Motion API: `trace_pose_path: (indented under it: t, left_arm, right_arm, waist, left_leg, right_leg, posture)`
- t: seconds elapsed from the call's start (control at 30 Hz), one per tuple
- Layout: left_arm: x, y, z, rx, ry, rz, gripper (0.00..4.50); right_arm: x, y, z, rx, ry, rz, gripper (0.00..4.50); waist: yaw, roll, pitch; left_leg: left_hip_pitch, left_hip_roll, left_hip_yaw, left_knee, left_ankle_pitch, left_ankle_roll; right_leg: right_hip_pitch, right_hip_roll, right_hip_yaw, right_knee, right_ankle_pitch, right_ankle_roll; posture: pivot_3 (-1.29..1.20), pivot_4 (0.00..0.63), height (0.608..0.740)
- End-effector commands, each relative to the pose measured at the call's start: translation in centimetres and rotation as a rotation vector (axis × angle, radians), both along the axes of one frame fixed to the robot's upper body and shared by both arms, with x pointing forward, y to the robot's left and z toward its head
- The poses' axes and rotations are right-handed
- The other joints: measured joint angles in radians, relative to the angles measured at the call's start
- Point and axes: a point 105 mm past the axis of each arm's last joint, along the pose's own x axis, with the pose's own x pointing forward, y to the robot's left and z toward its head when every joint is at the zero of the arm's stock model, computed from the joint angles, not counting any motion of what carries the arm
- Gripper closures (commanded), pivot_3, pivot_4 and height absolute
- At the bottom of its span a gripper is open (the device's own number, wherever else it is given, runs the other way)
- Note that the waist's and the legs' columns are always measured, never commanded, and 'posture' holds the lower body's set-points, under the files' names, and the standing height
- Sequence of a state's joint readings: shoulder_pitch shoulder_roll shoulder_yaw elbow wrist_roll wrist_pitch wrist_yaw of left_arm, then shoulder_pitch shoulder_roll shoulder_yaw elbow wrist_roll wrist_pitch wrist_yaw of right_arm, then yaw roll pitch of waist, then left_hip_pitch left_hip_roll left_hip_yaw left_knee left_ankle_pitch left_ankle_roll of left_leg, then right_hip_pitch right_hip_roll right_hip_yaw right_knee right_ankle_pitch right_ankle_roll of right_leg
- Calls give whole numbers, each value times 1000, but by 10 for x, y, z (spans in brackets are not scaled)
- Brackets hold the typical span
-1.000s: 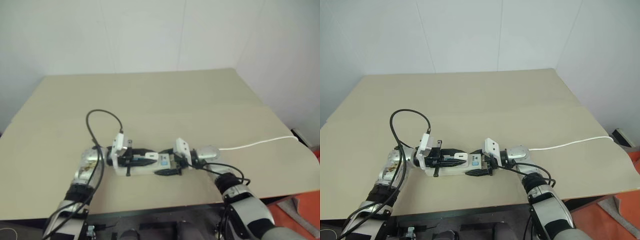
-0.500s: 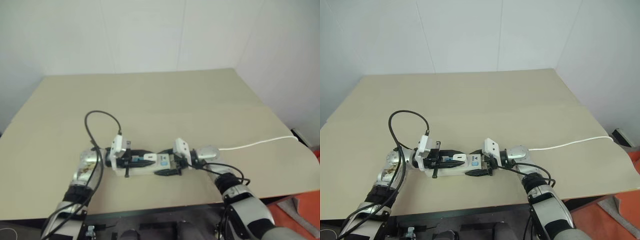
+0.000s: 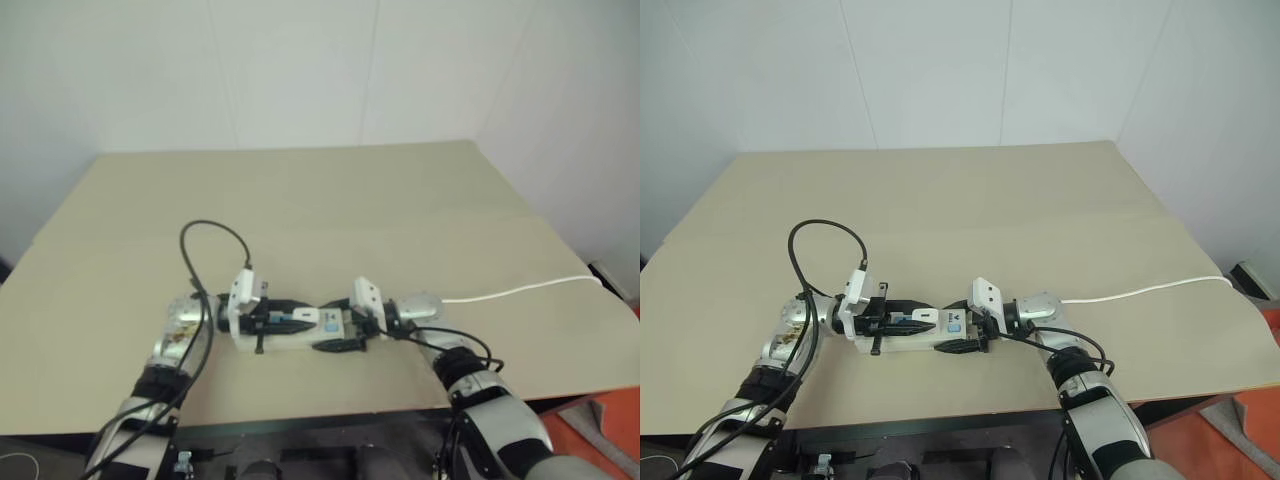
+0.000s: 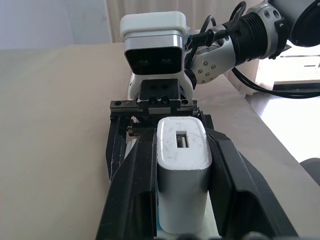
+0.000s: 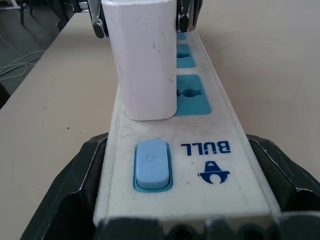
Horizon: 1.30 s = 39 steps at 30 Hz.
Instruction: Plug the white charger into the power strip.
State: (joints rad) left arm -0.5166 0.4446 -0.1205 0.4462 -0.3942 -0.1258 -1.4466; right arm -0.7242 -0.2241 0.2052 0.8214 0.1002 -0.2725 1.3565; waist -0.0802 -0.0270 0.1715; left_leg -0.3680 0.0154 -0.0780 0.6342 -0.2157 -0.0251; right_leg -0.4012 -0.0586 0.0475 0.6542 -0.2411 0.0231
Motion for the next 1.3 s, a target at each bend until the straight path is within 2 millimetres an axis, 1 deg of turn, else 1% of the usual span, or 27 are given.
trace_pose_path:
  t: [0.03, 0.17, 0.27, 0.3, 0.4, 0.43, 0.5, 0.57, 0.6, 0.63, 0.67, 0.8, 0.93, 1.07, 1.17, 1.3]
  left_arm:
    - [-1, 17, -34, 130, 107, 81, 2558]
    - [-1, 17, -33, 131, 111, 91, 1333]
    - [1, 18, -27, 113, 114, 99, 340]
    - [2, 18, -24, 112, 114, 97, 94]
    - [2, 23, -6, 114, 113, 70, 43]
    - [3, 26, 3, 115, 115, 61, 43]
    - [2, 35, 22, 147, 92, 25, 43]
    - [6, 44, 35, 181, 78, 51, 43]
    - [10, 50, 41, 197, 73, 76, 15]
    - [12, 54, 45, 208, 64, 96, 0]
    - [13, 59, 50, 215, 51, 108, 0]
    - [17, 73, 62, 219, 25, 149, 0]
    - [17, 81, 69, 229, 4, 169, 0]
    - [18, 92, 73, 237, -8, 198, 0]
    - [18, 96, 74, 237, -8, 211, 0]
    - [16, 105, 72, 248, 9, 241, 0]
  right_arm:
    - [-2, 0, 6, 10, -10, 26, 1083]
    - [-2, 2, 6, 11, -11, 31, 1083]
    - [-2, 2, 6, 10, -10, 33, 1083]
    - [-2, 2, 6, 9, -11, 34, 1083]
    - [-3, 3, 5, 5, -10, 37, 1083]
    - [-3, 3, 4, 4, -11, 38, 1083]
    - [-4, 4, 4, 3, -12, 39, 1083]
    - [-4, 3, 3, 0, -10, 40, 1083]
    - [-4, 3, 3, -2, -3, 40, 733]
    - [-4, 3, 3, -7, 6, 41, 332]
    - [-4, 2, 3, -11, 8, 43, 57]
    - [-4, 0, 8, -9, -9, 50, 22]
    - [-1, -5, 17, 3, -54, 31, 22]
    - [3, -25, 36, 15, -106, -23, 22]
    - [3, -40, 44, 4, -130, -57, 22]
    - [-3, -74, 56, -31, -152, -107, 22]
  waist:
    - [-2, 1, -1]
    - [1, 4, -3]
    - [1, 5, -4]
    - [1, 5, -4]
    - [-1, 5, -4]
    - [-1, 5, -4]
    - [-1, 4, -3]
    - [1, 4, -3]
    - [4, 4, -3]
    - [5, 4, -3]
    - [5, 4, -3]
    - [5, 4, -3]
    - [10, 5, -2]
    - [12, 5, -1]
    - [17, 4, -1]
    - [21, 4, 0]
  left_leg:
    - [0, 0, 0, 0, 0, 0]
    - [0, 0, 0, -1, 0, 0]
    - [0, 0, 0, -1, 0, 0]
    - [0, 0, 0, -1, 0, 0]
    - [0, 0, 0, -1, 0, 0]
    - [0, 0, 0, -1, 0, 0]
    - [-1, 0, 0, -1, 0, 0]
    - [-2, 0, 0, -1, 0, 0]
    - [-2, 0, 0, -1, 0, 0]
    - [-2, 0, 0, -1, 0, 0]
    - [-2, 0, 0, -1, 0, 0]
    - [-2, 1, 0, -2, 0, 0]
    - [-3, 1, 0, -2, 0, 0]
    - [-4, 0, 0, -2, 0, 0]
    - [-5, 0, 0, -2, 0, 0]
    - [-5, 1, 0, -2, 0, 0]
  right_leg:
    - [0, 0, 0, 0, 0, 1]
    - [0, 0, 1, 0, -1, 2]
    - [0, 0, 1, 0, -2, 3]
    - [0, 0, 1, 0, -2, 3]
    - [-1, 0, 1, 0, -2, 3]
    - [-1, 1, 1, 0, -2, 3]
    - [-2, 1, 1, 0, -3, 4]
    - [-2, 1, 0, -1, -3, 5]
    - [-2, 1, 0, -1, -3, 5]
    - [-2, 1, 0, -1, -3, 5]
    - [-2, 1, 0, -1, -3, 6]
    - [-2, 1, 0, -3, -3, 5]
    - [-3, 1, 0, -4, -3, 5]
    - [-3, 0, -1, -4, -3, 5]
    - [-3, 0, -1, -5, -3, 5]
    - [-3, 0, -2, -5, -3, 6]
  posture:
    - [0, 150, 740]
    - [0, 150, 740]
    - [0, 150, 740]
    - [0, 150, 740]
    - [0, 150, 740]
    - [0, 150, 740]
    - [0, 150, 740]
    - [0, 150, 740]
    - [0, 150, 740]
    - [0, 150, 740]
    - [0, 150, 740]
    - [0, 150, 740]
    - [0, 150, 740]
    - [0, 150, 740]
    - [0, 150, 740]
    - [0, 150, 740]
